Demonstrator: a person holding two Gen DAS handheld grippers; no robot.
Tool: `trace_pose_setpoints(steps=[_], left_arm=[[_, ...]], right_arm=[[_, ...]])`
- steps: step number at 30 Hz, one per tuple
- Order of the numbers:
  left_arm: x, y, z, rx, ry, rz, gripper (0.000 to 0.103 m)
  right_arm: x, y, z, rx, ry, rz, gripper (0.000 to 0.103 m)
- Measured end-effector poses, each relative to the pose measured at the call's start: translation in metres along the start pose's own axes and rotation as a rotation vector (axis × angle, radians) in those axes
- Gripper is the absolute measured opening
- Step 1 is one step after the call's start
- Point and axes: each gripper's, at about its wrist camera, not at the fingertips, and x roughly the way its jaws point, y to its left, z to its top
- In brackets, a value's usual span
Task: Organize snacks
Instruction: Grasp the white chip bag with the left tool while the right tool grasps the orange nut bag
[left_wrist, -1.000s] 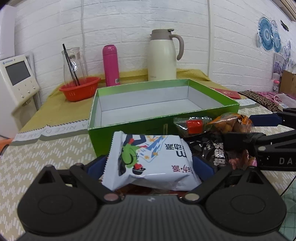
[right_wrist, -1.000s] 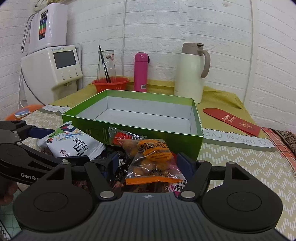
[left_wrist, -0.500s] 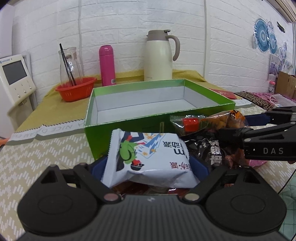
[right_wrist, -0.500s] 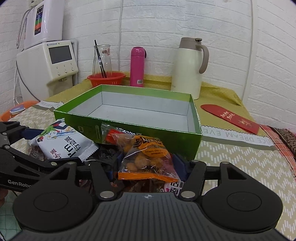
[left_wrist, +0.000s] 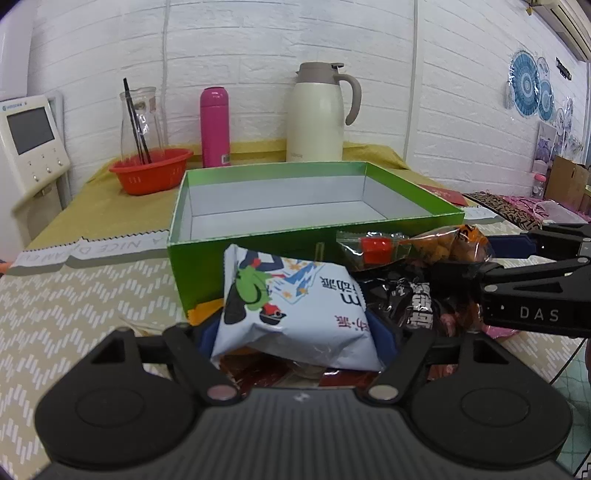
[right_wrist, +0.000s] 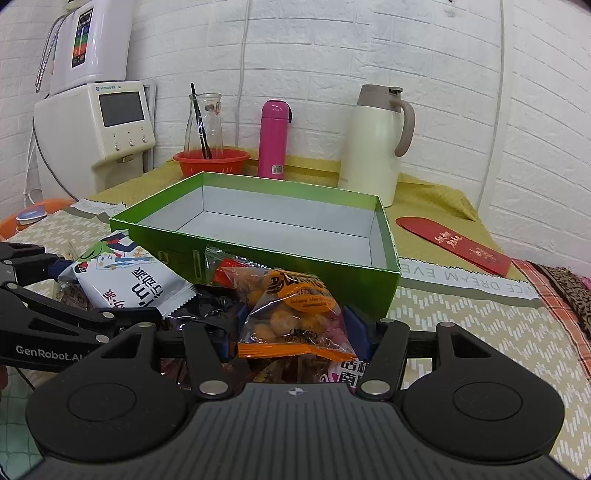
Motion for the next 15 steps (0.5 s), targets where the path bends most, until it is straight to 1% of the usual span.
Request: trace_pose_setpoints(steps=[4, 8, 15], left_arm=[[-0.006, 0.006, 0.001, -0.025, -0.016, 0.016, 0.076], [-0.015, 0.012, 0.003, -0.053, -0.032, 0.029, 0.075], [-0.035, 0.009, 0.004, -0.069, -0.047, 0.064, 0.075]], right_arm=[[-0.005, -0.001, 0.000, 0.008, -0.017, -0.029, 0.094], [-0.016, -0.003, 0.001, 0.011, -0.052, -0.037, 0.094], [-0.032, 0.003, 0.000, 0.008, -0.085, -0.065, 0.094]])
